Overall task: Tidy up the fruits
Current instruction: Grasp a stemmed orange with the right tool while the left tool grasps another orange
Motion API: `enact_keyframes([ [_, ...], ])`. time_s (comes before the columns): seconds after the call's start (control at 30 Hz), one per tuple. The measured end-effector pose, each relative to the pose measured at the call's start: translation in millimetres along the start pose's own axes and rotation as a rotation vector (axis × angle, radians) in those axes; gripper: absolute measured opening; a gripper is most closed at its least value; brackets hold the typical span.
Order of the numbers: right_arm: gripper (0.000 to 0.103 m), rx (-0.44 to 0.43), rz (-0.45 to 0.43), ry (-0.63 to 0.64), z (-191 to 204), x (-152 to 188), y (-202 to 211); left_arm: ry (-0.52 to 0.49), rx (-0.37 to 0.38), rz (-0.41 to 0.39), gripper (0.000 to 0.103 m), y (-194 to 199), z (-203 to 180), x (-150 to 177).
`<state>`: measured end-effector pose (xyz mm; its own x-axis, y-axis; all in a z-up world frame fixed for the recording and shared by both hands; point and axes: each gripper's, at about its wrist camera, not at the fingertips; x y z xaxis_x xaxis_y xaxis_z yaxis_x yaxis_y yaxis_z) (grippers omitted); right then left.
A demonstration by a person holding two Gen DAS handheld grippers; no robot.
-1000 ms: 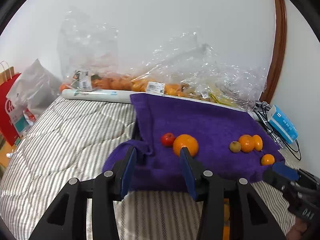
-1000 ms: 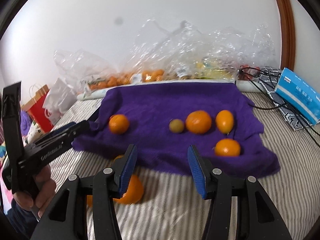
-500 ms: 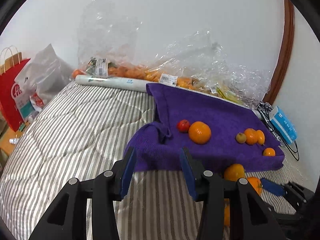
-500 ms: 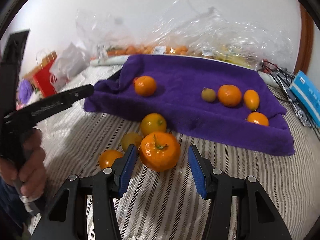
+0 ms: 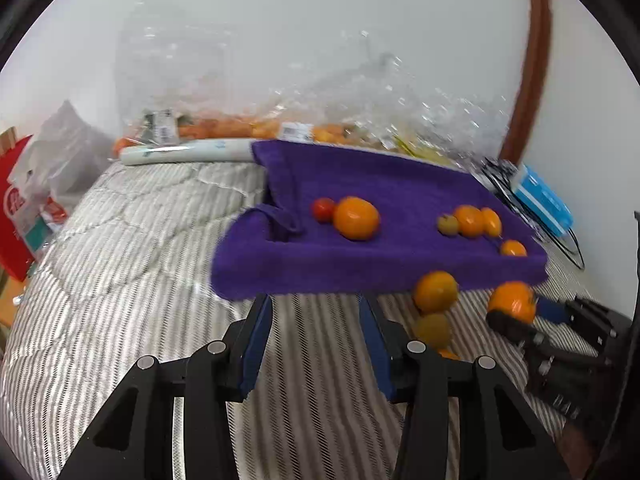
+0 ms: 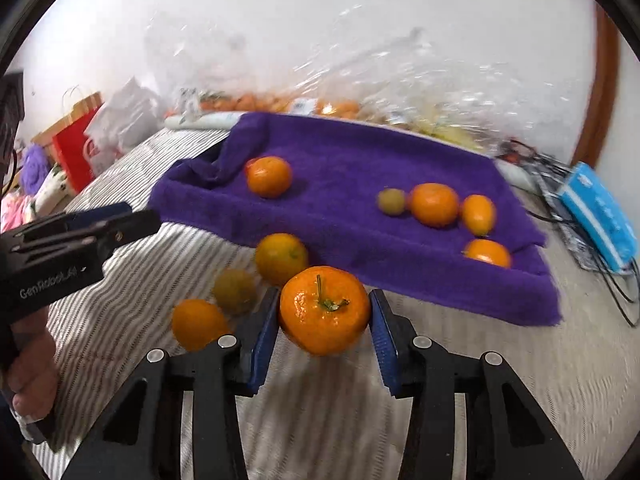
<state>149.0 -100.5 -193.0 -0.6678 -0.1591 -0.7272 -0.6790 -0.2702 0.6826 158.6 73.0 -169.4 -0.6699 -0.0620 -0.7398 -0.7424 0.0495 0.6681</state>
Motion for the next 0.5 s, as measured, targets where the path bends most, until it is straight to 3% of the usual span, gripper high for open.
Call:
enact_keyframes([
  [0.3,0.044,0.121,-0.059,-0.19,-58,3,15,-0.085,0.13,0.042,0.047,7,-23,4],
  [0.5,0.044,0.114,-0.059,-0.273,-76,5,13,-0.104,0.137,0.109,0.047,0,-32,9],
])
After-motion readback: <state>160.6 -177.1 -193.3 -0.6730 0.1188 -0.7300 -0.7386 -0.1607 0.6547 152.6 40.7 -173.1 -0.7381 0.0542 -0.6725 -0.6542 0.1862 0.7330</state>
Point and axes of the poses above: each gripper's, at about its wrist camera, not at the fingertips, and y roughly against the way its jaws point, z to its left, x to its underside, and after that the axes turned 4 degrees about -x, right-handed
